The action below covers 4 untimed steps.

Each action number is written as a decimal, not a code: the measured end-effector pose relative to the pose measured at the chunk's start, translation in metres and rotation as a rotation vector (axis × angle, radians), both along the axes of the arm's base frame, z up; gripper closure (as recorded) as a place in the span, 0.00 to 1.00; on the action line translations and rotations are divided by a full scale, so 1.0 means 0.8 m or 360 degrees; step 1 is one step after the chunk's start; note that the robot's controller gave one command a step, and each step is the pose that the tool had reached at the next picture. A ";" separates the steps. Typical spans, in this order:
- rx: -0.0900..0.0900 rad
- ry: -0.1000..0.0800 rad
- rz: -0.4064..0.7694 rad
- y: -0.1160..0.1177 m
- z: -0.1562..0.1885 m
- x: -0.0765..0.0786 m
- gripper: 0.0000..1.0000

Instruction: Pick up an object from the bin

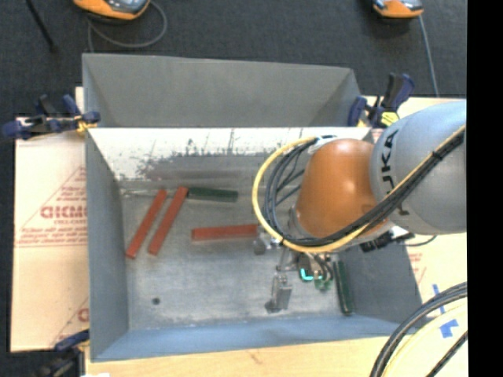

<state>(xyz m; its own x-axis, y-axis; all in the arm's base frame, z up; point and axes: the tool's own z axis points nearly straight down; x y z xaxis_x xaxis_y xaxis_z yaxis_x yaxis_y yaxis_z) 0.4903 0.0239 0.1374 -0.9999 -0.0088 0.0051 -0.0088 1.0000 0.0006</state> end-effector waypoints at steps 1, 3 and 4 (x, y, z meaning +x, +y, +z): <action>-0.0002 -0.0026 -0.0028 -0.017 0.035 0.088 0.00; 0.0001 -0.0014 -0.0161 -0.006 -0.075 0.115 1.00; -0.0001 -0.0025 -0.0206 -0.037 0.091 0.088 1.00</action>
Offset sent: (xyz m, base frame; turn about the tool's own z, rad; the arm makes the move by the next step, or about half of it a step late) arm 0.0655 -0.0120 0.0250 0.0166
